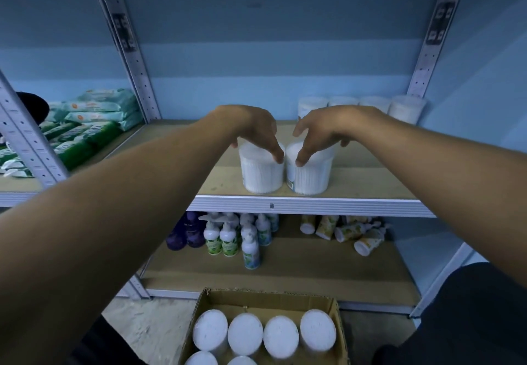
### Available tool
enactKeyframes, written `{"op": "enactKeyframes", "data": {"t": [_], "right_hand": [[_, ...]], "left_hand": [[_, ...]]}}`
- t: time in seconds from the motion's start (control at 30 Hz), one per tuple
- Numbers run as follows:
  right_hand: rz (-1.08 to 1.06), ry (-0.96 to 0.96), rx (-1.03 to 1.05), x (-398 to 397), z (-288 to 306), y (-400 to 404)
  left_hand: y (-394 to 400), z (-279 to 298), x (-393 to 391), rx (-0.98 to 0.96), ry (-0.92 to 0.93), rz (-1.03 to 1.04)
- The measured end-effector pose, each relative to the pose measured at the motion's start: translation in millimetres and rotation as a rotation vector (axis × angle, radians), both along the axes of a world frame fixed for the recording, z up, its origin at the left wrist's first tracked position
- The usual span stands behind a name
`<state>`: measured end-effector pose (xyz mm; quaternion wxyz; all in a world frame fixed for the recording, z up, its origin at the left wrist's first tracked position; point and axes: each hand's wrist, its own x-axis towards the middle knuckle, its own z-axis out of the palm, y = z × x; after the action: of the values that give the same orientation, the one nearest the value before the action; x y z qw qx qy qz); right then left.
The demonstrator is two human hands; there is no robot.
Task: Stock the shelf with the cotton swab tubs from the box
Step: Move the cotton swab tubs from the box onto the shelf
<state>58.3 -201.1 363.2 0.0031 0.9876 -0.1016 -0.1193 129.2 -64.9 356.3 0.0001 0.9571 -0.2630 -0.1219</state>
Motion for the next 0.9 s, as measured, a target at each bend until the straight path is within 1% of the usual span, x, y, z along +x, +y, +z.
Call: {"op": "enactKeyframes", "data": {"t": [0.1,0.23,0.3,0.53,0.63,0.9], "right_hand": [[0.063,-0.05,-0.031,-6.4,3.1,4.4],[0.097,-0.06,-0.028,-5.0,-11.8,6.2],[0.102,-0.074,-0.016,-5.6,-20.6,5.7],[0.112,-0.224,-0.005,-1.6,-46.9,-5.8],[0.122,-0.269,0.007,3.7,-53.3,-10.0],[0.128,-0.288,-0.009,28.9,-54.6,-14.8]], "left_hand": [[2.1,5.8,-4.8,-0.013,-0.014,-0.043],[4.7,1.7,-8.7,0.051,-0.097,-0.106],[8.0,-4.6,-8.4,0.064,-0.11,-0.123],[16.0,-26.4,0.9,-0.093,-0.177,-0.132],[16.5,-32.1,7.6,-0.127,-0.2,-0.119],[9.8,-37.7,33.0,-0.151,-0.211,-0.091]]}}
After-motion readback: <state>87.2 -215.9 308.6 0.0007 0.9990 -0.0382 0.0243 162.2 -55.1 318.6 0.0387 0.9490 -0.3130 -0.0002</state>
